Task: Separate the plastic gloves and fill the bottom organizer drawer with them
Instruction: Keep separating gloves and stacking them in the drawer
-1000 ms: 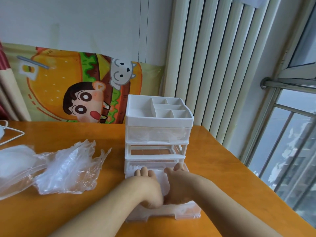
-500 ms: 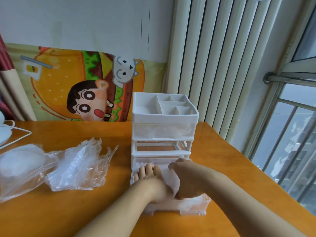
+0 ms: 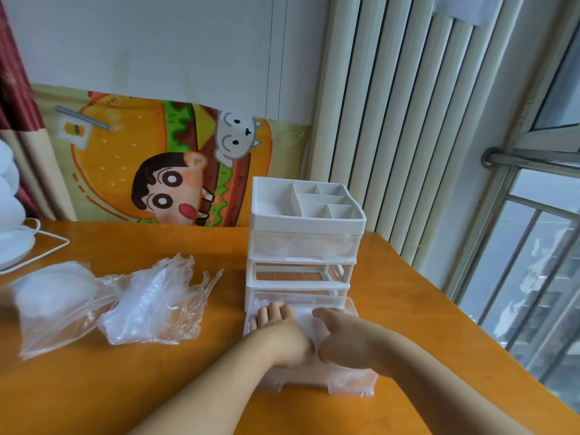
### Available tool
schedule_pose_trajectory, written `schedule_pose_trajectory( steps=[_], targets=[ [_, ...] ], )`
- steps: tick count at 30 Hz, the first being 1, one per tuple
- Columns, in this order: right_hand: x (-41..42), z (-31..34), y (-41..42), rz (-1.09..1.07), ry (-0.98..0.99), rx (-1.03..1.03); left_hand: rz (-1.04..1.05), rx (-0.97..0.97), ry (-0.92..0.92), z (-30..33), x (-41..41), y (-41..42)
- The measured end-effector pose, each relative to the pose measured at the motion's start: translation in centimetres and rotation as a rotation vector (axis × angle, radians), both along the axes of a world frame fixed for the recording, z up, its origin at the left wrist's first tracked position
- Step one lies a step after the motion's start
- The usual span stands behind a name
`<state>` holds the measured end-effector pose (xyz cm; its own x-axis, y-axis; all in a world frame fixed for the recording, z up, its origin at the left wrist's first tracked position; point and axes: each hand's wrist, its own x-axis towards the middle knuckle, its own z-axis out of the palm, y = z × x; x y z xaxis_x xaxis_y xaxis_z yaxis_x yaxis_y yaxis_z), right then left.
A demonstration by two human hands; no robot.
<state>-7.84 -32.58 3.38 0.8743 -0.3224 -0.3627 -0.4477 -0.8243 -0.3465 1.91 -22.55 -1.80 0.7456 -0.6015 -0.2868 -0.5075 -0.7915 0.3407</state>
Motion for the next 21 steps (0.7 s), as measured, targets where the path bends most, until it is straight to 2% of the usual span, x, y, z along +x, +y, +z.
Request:
schedule_pose_trajectory(
  steps=[5,7,10,12,14,16,17,19,21],
  targets=[
    [-1.9,-0.8,-1.1,0.119,-0.378,-0.318,-0.037,0.036,-0.006,1.2,-1.0,0.7],
    [-2.0,-1.4,-1.7,0.153,-0.376,-0.399,-0.054,0.07,0.002,2.2,-1.7,1.2],
    [-1.6,-1.8,-2.1,0.166,-0.276,-0.411,-0.089,0.036,0.036,3.2,-2.2,2.3],
    [-1.1,-1.5,-1.8,0.126,-0.36,-0.391,-0.106,-0.109,0.066,3.7,-2.2,3.4],
    [-0.6,-1.0,-1.1,0.054,-0.547,-0.381,-0.083,-0.413,0.063,4.3,-2.0,5.0],
    [-0.5,-0.6,-0.1,-0.039,-0.767,-0.364,-0.023,-0.754,-0.02,5.0,-1.6,7.5],
    [-0.4,-0.6,0.7,-0.061,-0.861,-0.343,0.022,-0.846,-0.118,5.2,-1.0,9.2],
    [-0.1,-0.8,2.1,-0.055,-0.98,-0.293,0.101,-0.844,-0.298,5.0,0.5,13.0],
    [0.4,-1.3,3.5,-0.019,-1.04,-0.259,0.122,-0.641,-0.375,4.1,2.3,16.5]
  ],
)
